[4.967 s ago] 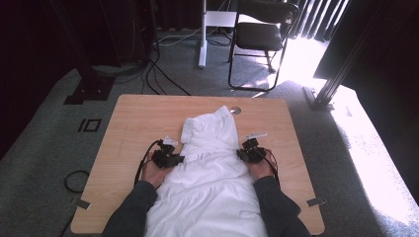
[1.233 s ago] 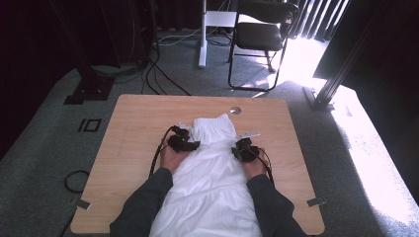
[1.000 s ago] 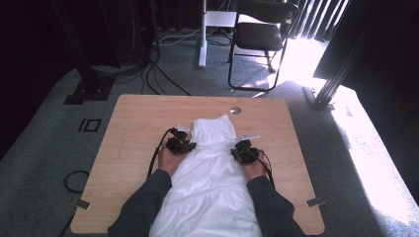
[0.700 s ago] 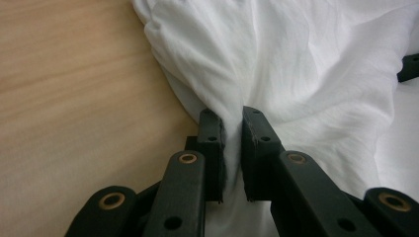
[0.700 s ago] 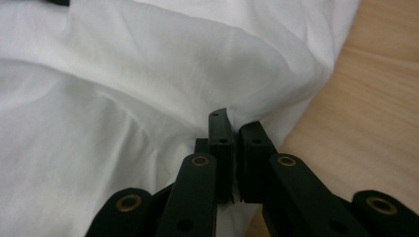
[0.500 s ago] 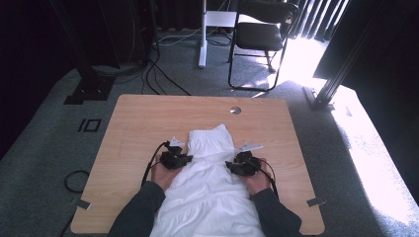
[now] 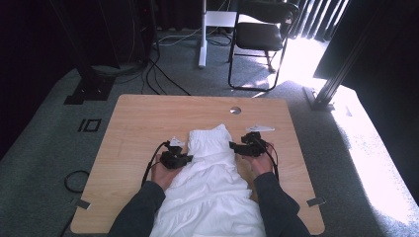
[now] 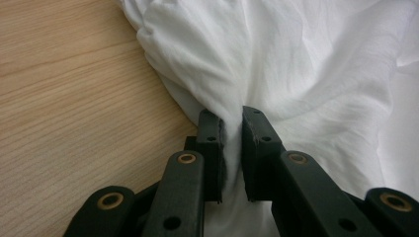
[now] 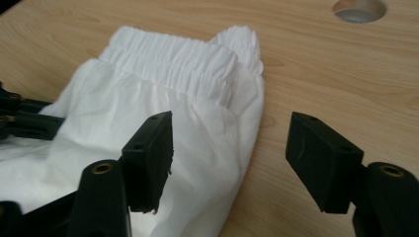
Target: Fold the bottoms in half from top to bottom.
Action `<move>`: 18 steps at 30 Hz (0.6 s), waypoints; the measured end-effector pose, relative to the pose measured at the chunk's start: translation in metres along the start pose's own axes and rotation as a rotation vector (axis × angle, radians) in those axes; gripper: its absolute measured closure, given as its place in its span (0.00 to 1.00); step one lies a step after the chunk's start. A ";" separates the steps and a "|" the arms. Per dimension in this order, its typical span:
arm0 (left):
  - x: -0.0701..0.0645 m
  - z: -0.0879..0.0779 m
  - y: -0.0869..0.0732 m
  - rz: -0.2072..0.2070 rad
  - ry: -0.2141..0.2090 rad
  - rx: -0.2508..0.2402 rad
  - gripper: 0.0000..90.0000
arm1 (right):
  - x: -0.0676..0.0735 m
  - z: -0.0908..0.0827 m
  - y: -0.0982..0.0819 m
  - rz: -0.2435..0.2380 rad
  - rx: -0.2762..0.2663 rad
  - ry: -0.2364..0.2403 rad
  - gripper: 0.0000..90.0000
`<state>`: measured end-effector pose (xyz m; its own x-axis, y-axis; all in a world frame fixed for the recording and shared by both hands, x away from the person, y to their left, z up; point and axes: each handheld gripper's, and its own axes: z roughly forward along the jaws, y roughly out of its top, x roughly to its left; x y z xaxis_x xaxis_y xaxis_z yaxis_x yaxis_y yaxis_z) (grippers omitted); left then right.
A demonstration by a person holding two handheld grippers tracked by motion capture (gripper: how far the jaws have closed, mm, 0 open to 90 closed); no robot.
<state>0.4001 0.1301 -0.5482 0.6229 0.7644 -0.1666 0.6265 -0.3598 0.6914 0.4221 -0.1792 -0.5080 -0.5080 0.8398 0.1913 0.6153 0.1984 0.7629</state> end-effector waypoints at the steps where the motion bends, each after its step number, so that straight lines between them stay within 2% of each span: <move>1: 0.000 0.000 0.000 0.000 0.000 0.000 0.90 | 0.000 0.000 0.000 0.000 0.000 0.000 0.38; 2: 0.000 0.000 0.000 -0.001 0.000 0.000 0.90 | 0.000 0.006 0.000 -0.006 0.010 -0.004 0.37; 3: 0.000 0.000 0.001 0.000 0.000 0.002 0.89 | -0.001 0.020 0.000 -0.008 0.035 0.005 0.35; 4: 0.000 0.000 0.001 0.000 0.000 0.002 0.89 | -0.001 0.020 0.000 -0.008 0.035 0.005 0.35; 5: 0.000 0.000 0.001 0.001 0.000 0.002 0.89 | -0.001 0.029 -0.002 -0.009 0.052 0.001 0.34; 10: 0.001 0.001 0.001 0.001 -0.002 0.001 0.89 | 0.001 0.039 -0.004 -0.016 0.074 -0.003 0.32; 11: 0.000 0.001 0.001 0.005 0.000 0.003 0.88 | 0.001 0.045 -0.005 -0.024 0.085 -0.025 0.31; 13: 0.000 0.001 0.001 0.006 0.000 0.004 0.88 | -0.001 0.050 -0.004 -0.022 0.090 -0.036 0.31; 18: 0.001 0.001 0.002 0.005 -0.003 0.005 0.88 | -0.004 0.057 0.002 -0.025 0.076 -0.035 0.29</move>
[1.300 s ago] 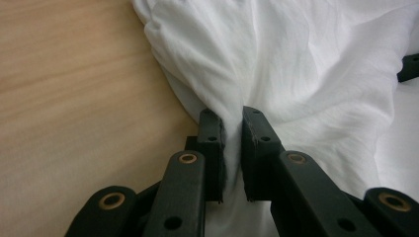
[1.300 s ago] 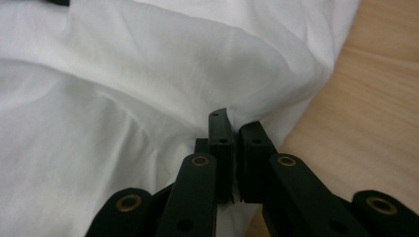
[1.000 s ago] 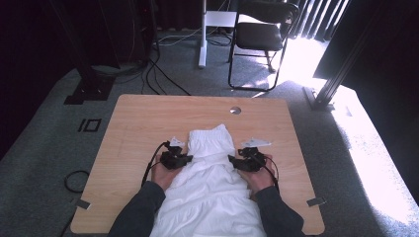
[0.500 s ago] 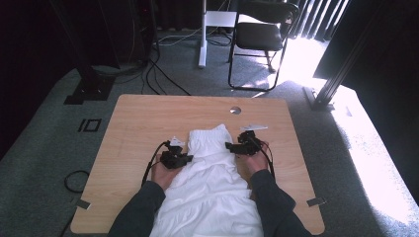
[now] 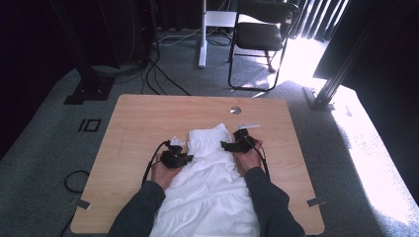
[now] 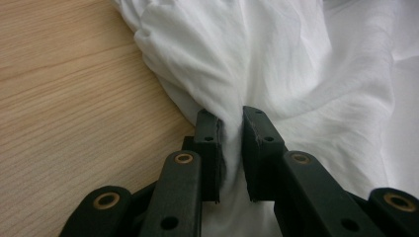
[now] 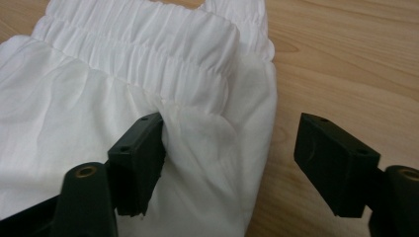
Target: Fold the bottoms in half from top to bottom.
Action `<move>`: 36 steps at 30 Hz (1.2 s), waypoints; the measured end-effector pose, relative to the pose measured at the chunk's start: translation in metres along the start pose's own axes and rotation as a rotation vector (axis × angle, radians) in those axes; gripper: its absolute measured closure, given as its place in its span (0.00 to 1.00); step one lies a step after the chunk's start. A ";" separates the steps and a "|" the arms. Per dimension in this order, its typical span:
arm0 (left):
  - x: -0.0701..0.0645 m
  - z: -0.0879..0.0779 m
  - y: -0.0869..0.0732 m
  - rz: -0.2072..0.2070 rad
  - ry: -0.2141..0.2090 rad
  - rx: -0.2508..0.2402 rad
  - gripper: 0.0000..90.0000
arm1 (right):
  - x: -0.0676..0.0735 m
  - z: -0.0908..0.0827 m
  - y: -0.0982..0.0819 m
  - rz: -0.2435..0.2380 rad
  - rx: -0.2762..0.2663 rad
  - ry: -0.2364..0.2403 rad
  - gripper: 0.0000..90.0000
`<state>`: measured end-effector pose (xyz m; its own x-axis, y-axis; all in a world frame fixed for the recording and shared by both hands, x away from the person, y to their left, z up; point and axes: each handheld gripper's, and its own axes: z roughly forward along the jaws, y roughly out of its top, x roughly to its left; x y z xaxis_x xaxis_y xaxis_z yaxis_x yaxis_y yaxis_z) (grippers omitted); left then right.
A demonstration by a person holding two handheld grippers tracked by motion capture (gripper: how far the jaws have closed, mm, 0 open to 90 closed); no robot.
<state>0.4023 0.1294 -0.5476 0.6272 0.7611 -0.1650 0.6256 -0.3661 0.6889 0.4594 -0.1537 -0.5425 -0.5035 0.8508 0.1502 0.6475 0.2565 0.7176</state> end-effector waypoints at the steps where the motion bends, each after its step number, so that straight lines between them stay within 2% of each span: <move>1: 0.000 0.000 0.001 0.004 -0.002 0.005 0.88 | 0.000 0.004 0.002 -0.036 0.011 0.002 0.25; 2: 0.000 0.000 0.001 0.004 -0.002 0.005 0.88 | 0.000 0.004 0.002 -0.036 0.011 0.002 0.25; 3: 0.000 0.000 0.002 0.007 -0.002 0.011 0.88 | 0.000 0.008 0.005 -0.067 0.011 -0.003 0.25; 5: 0.000 0.000 0.002 0.005 -0.006 0.010 0.88 | 0.000 0.012 0.007 -0.072 0.015 0.008 0.26; 10: 0.001 0.000 0.002 0.008 -0.011 0.010 0.87 | 0.001 0.019 0.006 -0.083 0.033 0.001 0.28; 11: 0.001 0.000 0.002 0.006 -0.015 0.009 0.84 | 0.003 0.019 0.007 -0.085 0.029 0.025 0.48; 12: 0.001 0.000 0.002 0.005 -0.023 0.009 0.84 | 0.003 0.019 0.007 -0.085 0.029 0.025 0.48; 13: 0.003 0.001 0.003 -0.004 -0.041 0.007 0.79 | 0.004 0.018 0.007 -0.092 0.031 0.037 0.53; 14: 0.004 0.001 0.004 -0.010 -0.039 0.005 0.70 | 0.006 0.018 0.007 -0.103 0.036 0.032 0.62; 16: 0.011 0.002 0.010 -0.024 -0.024 -0.013 0.58 | 0.008 0.018 0.008 -0.105 0.043 0.035 0.74; 17: 0.017 0.000 0.014 -0.069 -0.036 -0.045 0.54 | 0.008 0.018 0.008 -0.100 0.044 0.035 0.77; 19: 0.025 -0.002 0.020 -0.130 -0.066 -0.101 0.49 | 0.005 0.017 0.008 -0.071 0.044 0.044 0.82; 20: 0.028 -0.002 0.023 -0.144 -0.070 -0.118 0.47 | 0.004 0.017 0.008 -0.057 0.044 0.044 0.84; 21: 0.030 0.001 0.029 -0.142 -0.053 -0.112 0.44 | 0.003 0.017 0.008 -0.051 0.044 0.046 0.86; 23: 0.032 0.005 0.032 -0.140 -0.052 -0.094 0.40 | 0.003 0.017 0.008 -0.049 0.048 0.047 0.87; 27: 0.038 0.022 0.036 -0.172 -0.038 -0.037 0.38 | 0.003 0.017 0.008 -0.044 0.051 0.048 0.88; 28: 0.038 0.024 0.036 -0.164 -0.036 -0.036 0.38 | 0.003 0.017 0.008 -0.044 0.051 0.048 0.88; 29: 0.037 0.025 0.038 -0.146 -0.044 -0.027 0.43 | 0.003 0.017 0.008 -0.040 0.053 0.049 0.88; 31: 0.037 0.026 0.039 -0.130 -0.053 -0.021 0.46 | 0.003 0.017 0.008 -0.041 0.053 0.049 0.89; 34: 0.037 0.028 0.041 -0.111 -0.061 -0.006 0.57 | 0.005 0.017 0.009 -0.045 0.063 0.037 0.90; 35: 0.036 0.028 0.042 -0.100 -0.065 0.003 0.57 | 0.006 0.017 0.010 -0.048 0.065 0.033 0.90; 36: 0.035 0.029 0.043 -0.091 -0.066 0.015 0.63 | 0.008 0.017 0.010 -0.060 0.067 0.028 0.91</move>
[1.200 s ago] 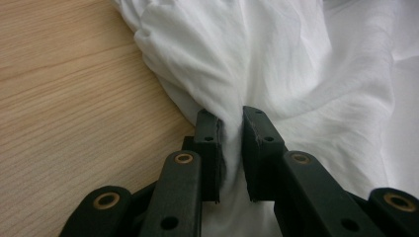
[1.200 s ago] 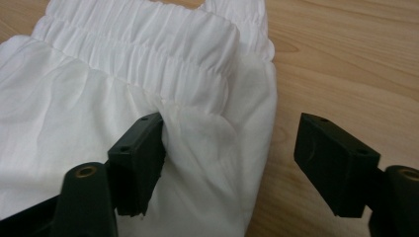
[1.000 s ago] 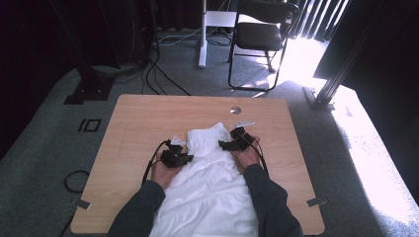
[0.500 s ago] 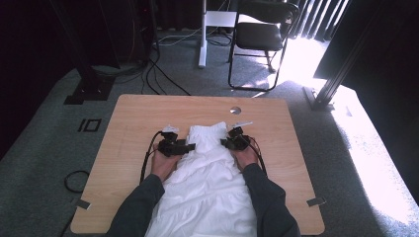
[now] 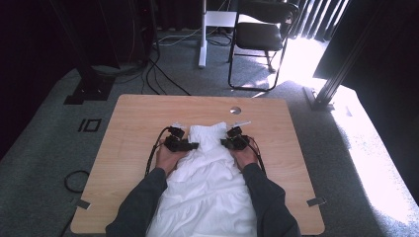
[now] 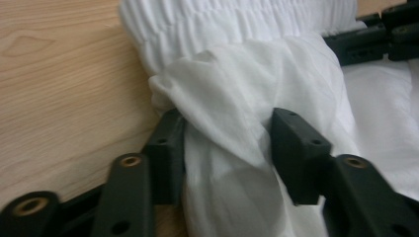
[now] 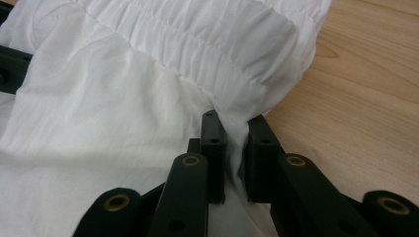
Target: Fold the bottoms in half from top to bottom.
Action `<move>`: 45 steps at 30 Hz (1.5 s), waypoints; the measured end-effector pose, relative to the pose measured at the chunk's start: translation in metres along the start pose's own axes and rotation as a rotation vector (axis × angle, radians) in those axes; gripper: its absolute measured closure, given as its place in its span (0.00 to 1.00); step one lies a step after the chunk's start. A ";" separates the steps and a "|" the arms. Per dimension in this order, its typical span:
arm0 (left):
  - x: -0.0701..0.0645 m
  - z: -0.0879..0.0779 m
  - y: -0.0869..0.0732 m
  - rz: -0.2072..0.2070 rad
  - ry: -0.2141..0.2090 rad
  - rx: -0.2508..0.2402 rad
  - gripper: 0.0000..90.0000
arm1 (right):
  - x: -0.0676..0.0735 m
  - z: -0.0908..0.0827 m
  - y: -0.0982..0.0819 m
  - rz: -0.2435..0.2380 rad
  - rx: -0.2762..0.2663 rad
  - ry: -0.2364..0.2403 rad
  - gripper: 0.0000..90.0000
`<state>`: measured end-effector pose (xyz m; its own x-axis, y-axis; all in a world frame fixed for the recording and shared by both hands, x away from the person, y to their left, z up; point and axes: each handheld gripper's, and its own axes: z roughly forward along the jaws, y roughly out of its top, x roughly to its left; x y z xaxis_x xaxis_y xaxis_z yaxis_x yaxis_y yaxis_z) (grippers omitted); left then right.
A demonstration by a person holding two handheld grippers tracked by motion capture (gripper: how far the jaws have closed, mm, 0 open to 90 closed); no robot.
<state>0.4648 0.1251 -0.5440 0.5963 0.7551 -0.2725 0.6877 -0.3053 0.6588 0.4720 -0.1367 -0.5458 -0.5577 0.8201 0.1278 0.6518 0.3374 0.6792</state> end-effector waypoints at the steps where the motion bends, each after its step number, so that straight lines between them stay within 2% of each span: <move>1: 0.000 0.000 0.002 0.005 0.000 0.024 0.69 | 0.000 0.000 0.000 -0.006 0.002 -0.002 0.91; 2: 0.001 0.000 0.004 0.006 -0.001 0.045 0.78 | -0.001 0.000 0.001 -0.002 0.004 -0.001 0.91; 3: 0.002 -0.002 0.009 0.036 0.016 0.082 0.92 | -0.004 -0.001 0.003 0.019 -0.006 0.005 0.92; 4: 0.002 -0.002 0.009 0.036 0.016 0.082 0.94 | -0.004 -0.001 0.003 0.019 -0.006 0.005 0.92; 6: 0.001 -0.008 0.019 0.068 0.039 0.076 0.95 | -0.007 -0.006 0.008 0.038 -0.025 0.017 0.92; 7: 0.001 -0.012 0.025 0.077 0.047 0.062 0.96 | -0.009 -0.013 0.018 0.021 -0.039 0.012 0.92; 9: -0.001 -0.023 0.039 0.092 0.069 0.019 0.96 | -0.009 -0.016 0.023 0.010 -0.050 0.009 0.92; 10: -0.002 -0.028 0.045 0.098 0.080 0.000 0.96 | -0.010 -0.023 0.033 0.003 -0.073 0.009 0.92; 11: -0.003 -0.037 0.055 0.105 0.091 -0.034 0.96 | -0.010 -0.037 0.050 -0.012 -0.112 0.004 0.92; 12: -0.004 -0.043 0.062 0.105 0.095 -0.056 0.96 | -0.010 -0.037 0.050 -0.012 -0.112 0.004 0.92; 13: -0.006 -0.053 0.072 0.113 0.104 -0.091 0.96 | -0.010 -0.052 0.069 -0.031 -0.158 -0.005 0.92; 14: -0.008 -0.059 0.078 0.122 0.106 -0.111 0.96 | -0.010 -0.052 0.069 -0.031 -0.158 -0.005 0.92; 15: -0.011 -0.069 0.089 0.136 0.111 -0.143 0.96 | -0.010 -0.069 0.088 -0.044 -0.202 -0.018 0.92; 17: -0.016 -0.085 0.105 0.156 0.119 -0.189 0.96 | -0.009 -0.075 0.095 -0.049 -0.221 -0.022 0.92; 19: -0.021 -0.101 0.119 0.177 0.124 -0.237 0.96 | -0.007 -0.094 0.113 -0.062 -0.279 -0.045 0.92; 20: -0.025 -0.108 0.126 0.191 0.130 -0.261 0.96 | -0.006 -0.102 0.120 -0.066 -0.314 -0.059 0.93; 21: -0.028 -0.115 0.131 0.203 0.133 -0.280 0.96 | -0.003 -0.118 0.131 -0.056 -0.391 -0.073 0.93; 22: -0.031 -0.119 0.135 0.208 0.135 -0.293 0.96 | -0.003 -0.118 0.131 -0.056 -0.391 -0.073 0.93; 23: -0.033 -0.126 0.139 0.219 0.142 -0.305 0.96 | 0.000 -0.128 0.137 -0.059 -0.423 -0.073 0.93; 25: -0.035 -0.133 0.140 0.220 0.135 -0.313 0.96 | 0.001 -0.131 0.139 -0.061 -0.426 -0.069 0.93; 29: -0.037 -0.137 0.122 0.237 0.113 -0.292 0.95 | 0.009 -0.138 0.128 -0.084 -0.413 -0.032 0.92; 31: -0.038 -0.138 0.109 0.236 0.091 -0.284 0.94 | 0.016 -0.140 0.111 -0.118 -0.393 -0.008 0.92; 33: -0.041 -0.141 0.095 0.233 0.067 -0.282 0.94 | 0.018 -0.141 0.106 -0.126 -0.385 0.000 0.92; 35: -0.048 -0.145 0.076 0.248 0.052 -0.269 0.94 | 0.027 -0.146 0.084 -0.137 -0.373 0.037 0.92; 36: -0.048 -0.145 0.076 0.248 0.052 -0.269 0.94 | 0.027 -0.146 0.084 -0.137 -0.373 0.037 0.92; 37: -0.052 -0.146 0.065 0.248 0.034 -0.264 0.94 | 0.033 -0.148 0.070 -0.142 -0.363 0.055 0.92; 38: -0.054 -0.146 0.059 0.253 0.026 -0.257 0.94 | 0.033 -0.148 0.070 -0.142 -0.363 0.055 0.92; 39: -0.058 -0.146 0.046 0.251 0.008 -0.248 0.94 | 0.038 -0.152 0.054 -0.150 -0.353 0.074 0.92; 40: -0.060 -0.146 0.037 0.250 -0.004 -0.246 0.94 | 0.038 -0.152 0.054 -0.150 -0.353 0.074 0.92; 41: -0.063 -0.143 0.022 0.246 -0.025 -0.230 0.94 | 0.041 -0.153 0.047 -0.157 -0.346 0.079 0.92; 42: -0.065 -0.142 0.013 0.252 -0.028 -0.220 0.93 | 0.045 -0.154 0.036 -0.175 -0.337 0.080 0.92; 43: -0.069 -0.139 -0.003 0.251 -0.032 -0.209 0.93 | 0.052 -0.153 0.017 -0.199 -0.313 0.096 0.92; 44: -0.070 -0.137 -0.013 0.251 -0.035 -0.197 0.93 | 0.052 -0.153 0.017 -0.199 -0.313 0.096 0.92; 45: -0.073 -0.131 -0.028 0.251 -0.027 -0.162 0.93 | 0.055 -0.151 0.009 -0.208 -0.300 0.095 0.92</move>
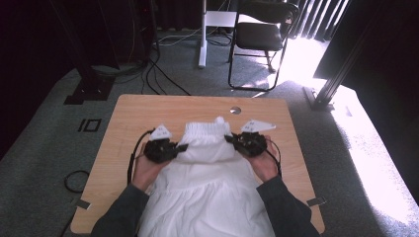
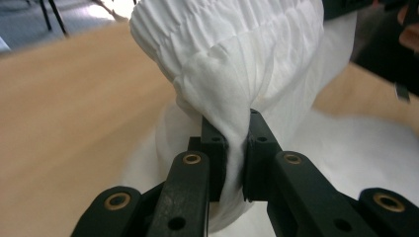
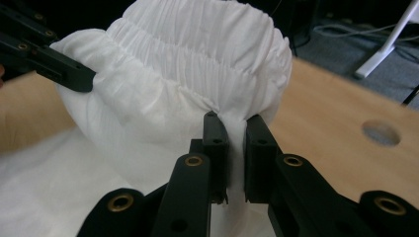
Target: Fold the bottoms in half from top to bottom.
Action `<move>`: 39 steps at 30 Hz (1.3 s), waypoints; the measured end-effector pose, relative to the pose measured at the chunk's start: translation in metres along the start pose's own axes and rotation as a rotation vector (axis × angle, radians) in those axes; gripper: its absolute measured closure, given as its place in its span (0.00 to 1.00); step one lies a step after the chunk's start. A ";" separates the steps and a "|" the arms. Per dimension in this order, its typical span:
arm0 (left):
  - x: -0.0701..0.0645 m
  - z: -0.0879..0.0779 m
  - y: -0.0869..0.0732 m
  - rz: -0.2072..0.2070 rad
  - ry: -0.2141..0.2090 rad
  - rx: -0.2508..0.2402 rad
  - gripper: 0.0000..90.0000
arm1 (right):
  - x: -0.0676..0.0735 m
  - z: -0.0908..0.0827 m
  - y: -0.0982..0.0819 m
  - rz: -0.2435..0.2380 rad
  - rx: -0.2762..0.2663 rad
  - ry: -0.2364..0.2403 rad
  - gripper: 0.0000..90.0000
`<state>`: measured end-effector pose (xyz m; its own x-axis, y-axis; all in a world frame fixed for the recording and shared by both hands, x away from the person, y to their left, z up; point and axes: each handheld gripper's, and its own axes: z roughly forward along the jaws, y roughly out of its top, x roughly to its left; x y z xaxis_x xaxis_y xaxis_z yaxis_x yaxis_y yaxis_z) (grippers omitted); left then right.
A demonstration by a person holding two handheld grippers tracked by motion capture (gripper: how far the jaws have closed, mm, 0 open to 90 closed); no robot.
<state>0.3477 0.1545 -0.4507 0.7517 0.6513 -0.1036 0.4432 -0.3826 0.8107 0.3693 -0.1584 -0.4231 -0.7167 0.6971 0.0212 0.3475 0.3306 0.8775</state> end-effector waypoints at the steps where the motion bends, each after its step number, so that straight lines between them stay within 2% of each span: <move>1: -0.004 0.003 -0.009 0.004 0.008 0.024 0.93 | 0.007 0.002 -0.012 -0.008 0.031 0.011 0.92; 2: -0.008 0.008 -0.023 -0.011 0.001 0.060 0.93 | 0.019 0.008 -0.031 -0.035 0.088 0.015 0.92; 3: -0.010 0.011 -0.031 -0.026 -0.005 0.088 0.93 | 0.019 0.008 -0.031 -0.035 0.088 0.015 0.92; 4: -0.014 0.017 -0.044 -0.023 0.001 0.137 0.93 | 0.022 0.011 -0.038 -0.033 0.106 0.027 0.92; 6: -0.018 0.026 -0.061 -0.022 -0.005 0.207 0.92 | 0.030 0.021 -0.059 -0.041 0.174 0.038 0.92; 8: -0.021 0.032 -0.072 -0.039 0.000 0.245 0.92 | 0.032 0.028 -0.075 -0.011 0.216 0.058 0.92; 9: -0.022 0.035 -0.076 -0.026 0.011 0.267 0.92 | 0.033 0.033 -0.084 0.011 0.248 0.066 0.92; 10: -0.024 0.040 -0.080 -0.010 0.025 0.273 0.92 | 0.035 0.041 -0.093 0.003 0.294 0.058 0.92; 11: -0.024 0.040 -0.080 -0.010 0.025 0.273 0.92 | 0.035 0.041 -0.093 0.003 0.294 0.058 0.92; 12: -0.022 0.041 -0.080 -0.008 0.022 0.268 0.92 | 0.036 0.048 -0.098 -0.007 0.329 0.038 0.92; 15: -0.016 0.044 -0.080 -0.010 0.018 0.247 0.92 | 0.036 0.054 -0.100 0.000 0.339 0.029 0.91; 16: -0.011 0.045 -0.079 -0.026 0.015 0.236 0.93 | 0.035 0.057 -0.101 0.001 0.346 0.026 0.91; 17: -0.008 0.047 -0.078 -0.023 0.020 0.229 0.93 | 0.033 0.061 -0.102 0.008 0.342 0.023 0.91; 18: -0.004 0.049 -0.076 -0.017 0.031 0.229 0.93 | 0.027 0.066 -0.102 0.046 0.316 0.028 0.91; 19: -0.001 0.050 -0.075 -0.015 0.039 0.227 0.93 | 0.027 0.066 -0.102 0.046 0.316 0.028 0.91; 23: 0.019 0.066 -0.059 0.012 0.095 0.231 0.92 | 0.012 0.078 -0.098 0.110 0.286 0.031 0.91; 25: 0.031 0.075 -0.051 0.011 0.109 0.227 0.93 | 0.006 0.086 -0.094 0.114 0.288 0.011 0.91; 26: 0.038 0.081 -0.044 0.025 0.122 0.233 0.93 | -0.001 0.095 -0.087 0.120 0.295 -0.003 0.90; 28: 0.051 0.091 -0.033 0.038 0.144 0.250 0.92 | -0.004 0.098 -0.085 0.118 0.296 -0.011 0.90; 30: 0.063 0.101 -0.022 0.031 0.170 0.259 0.92 | -0.019 0.114 -0.075 0.147 0.293 -0.042 0.90; 31: 0.068 0.105 -0.019 0.021 0.177 0.257 0.92 | -0.019 0.114 -0.075 0.147 0.293 -0.042 0.90; 33: 0.079 0.113 -0.010 0.004 0.202 0.268 0.92 | -0.029 0.125 -0.069 0.159 0.291 -0.065 0.90; 34: 0.086 0.119 -0.004 -0.018 0.220 0.274 0.92 | -0.032 0.129 -0.066 0.162 0.291 -0.071 0.90; 35: 0.089 0.121 -0.001 -0.026 0.231 0.278 0.92 | -0.039 0.136 -0.061 0.171 0.292 -0.085 0.91; 36: 0.092 0.124 0.003 -0.033 0.243 0.284 0.92 | -0.048 0.144 -0.057 0.209 0.287 -0.094 0.91; 38: 0.094 0.132 0.010 -0.041 0.281 0.299 0.92 | -0.051 0.147 -0.055 0.225 0.284 -0.104 0.91; 39: 0.094 0.134 0.012 -0.040 0.290 0.305 0.92 | -0.055 0.153 -0.052 0.243 0.277 -0.130 0.91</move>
<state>0.4893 0.1237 -0.5282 0.5819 0.8103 0.0702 0.6264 -0.5015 0.5968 0.4836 -0.1164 -0.5433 -0.5169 0.8451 0.1364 0.6605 0.2924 0.6915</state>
